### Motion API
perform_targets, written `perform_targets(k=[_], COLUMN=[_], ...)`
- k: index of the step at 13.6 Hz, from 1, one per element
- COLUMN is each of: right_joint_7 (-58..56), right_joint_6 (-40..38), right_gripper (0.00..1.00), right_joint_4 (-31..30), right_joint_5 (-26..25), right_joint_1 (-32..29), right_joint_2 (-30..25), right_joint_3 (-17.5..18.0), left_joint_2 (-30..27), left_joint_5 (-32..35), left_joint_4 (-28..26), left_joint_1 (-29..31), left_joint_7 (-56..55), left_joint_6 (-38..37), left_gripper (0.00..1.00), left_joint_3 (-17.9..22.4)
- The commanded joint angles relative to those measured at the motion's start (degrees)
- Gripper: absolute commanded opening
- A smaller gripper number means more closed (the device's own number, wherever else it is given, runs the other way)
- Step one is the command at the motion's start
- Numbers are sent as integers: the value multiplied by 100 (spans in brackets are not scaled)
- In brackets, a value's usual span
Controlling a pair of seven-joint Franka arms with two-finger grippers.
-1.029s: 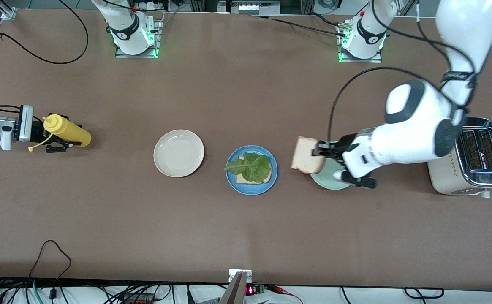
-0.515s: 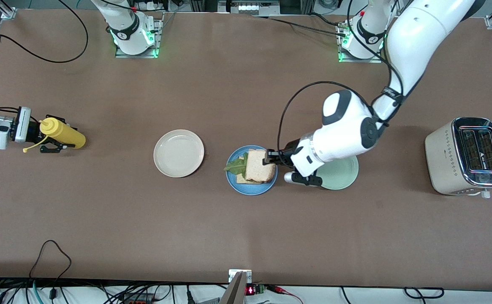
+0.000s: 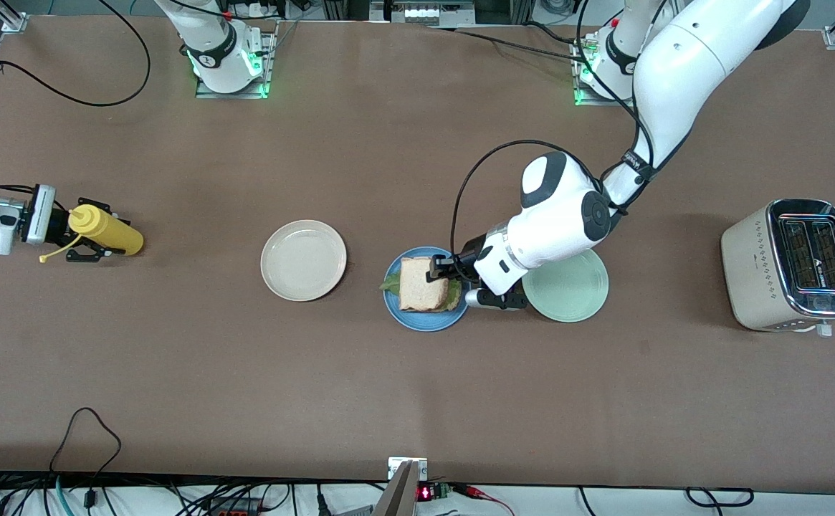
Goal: Make sandwich in blue plate with both arms
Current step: 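Lower the bread slice onto the lettuce with the left gripper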
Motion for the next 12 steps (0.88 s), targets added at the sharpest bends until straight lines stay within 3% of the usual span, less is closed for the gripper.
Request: perform_targets(k=[1, 6, 9, 11, 12], right_joint_7=[2, 11, -42, -86, -95], right_joint_6=[-64, -64, -64, -81, -99], right_gripper=[100, 100, 100, 100, 100], right_joint_4=[58, 84, 85, 93, 93], right_joint_5=[202, 290, 272, 246, 220], right_joint_1=[-61, -61, -70, -87, -87], right_joint_2=[63, 46, 46, 46, 37], right_joint_3=[24, 15, -64, -160, -187], left_joint_2=[153, 328, 355, 347, 347], left_joint_5=[-120, -120, -120, -112, -112], left_joint_4=[0, -35, -123, -202, -289], left_joint_1=[-97, -97, -62, -18, 34], left_joint_7=[26, 96, 105, 166, 201], left_joint_6=[225, 277, 365, 365, 365], left_gripper=[2, 4, 10, 28, 45], left_joint_3=[15, 24, 32, 33, 33])
